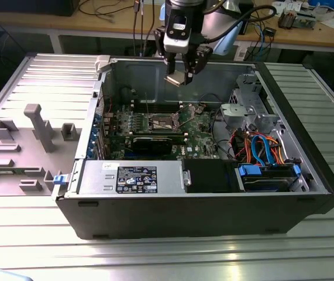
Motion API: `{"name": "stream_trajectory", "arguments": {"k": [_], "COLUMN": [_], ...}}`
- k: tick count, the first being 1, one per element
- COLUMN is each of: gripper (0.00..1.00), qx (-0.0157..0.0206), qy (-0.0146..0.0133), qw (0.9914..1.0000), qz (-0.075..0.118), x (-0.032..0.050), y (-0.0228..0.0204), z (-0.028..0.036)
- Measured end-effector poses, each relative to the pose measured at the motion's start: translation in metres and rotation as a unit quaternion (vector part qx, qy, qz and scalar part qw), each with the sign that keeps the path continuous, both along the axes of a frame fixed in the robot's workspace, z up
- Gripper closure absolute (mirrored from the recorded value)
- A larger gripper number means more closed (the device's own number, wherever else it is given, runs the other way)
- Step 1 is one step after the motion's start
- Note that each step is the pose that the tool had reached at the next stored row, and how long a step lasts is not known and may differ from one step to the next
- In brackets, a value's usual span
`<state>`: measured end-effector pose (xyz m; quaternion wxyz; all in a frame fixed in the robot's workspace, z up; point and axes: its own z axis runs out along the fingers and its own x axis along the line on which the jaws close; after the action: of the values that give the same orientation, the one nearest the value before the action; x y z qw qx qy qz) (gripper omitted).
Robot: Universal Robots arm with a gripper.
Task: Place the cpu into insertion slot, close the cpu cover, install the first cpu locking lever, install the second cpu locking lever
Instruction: 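Place the cpu into insertion slot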
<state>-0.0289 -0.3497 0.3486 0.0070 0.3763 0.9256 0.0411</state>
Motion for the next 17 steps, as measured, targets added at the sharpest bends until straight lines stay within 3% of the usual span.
{"name": "stream_trajectory", "arguments": {"k": [5, 9, 17], "gripper": [0.45, 0.45, 0.45], "qx": [0.0000, -0.0001, -0.0001], "qy": [0.0000, 0.0000, 0.0000], "qw": [0.99952, 0.99795, 0.99769], "qz": [-0.031, -0.064, -0.068], "x": [0.0000, 0.0000, 0.0000], "y": [0.0000, 0.0000, 0.0000], "z": [-0.0016, -0.0029, -0.0031]}}
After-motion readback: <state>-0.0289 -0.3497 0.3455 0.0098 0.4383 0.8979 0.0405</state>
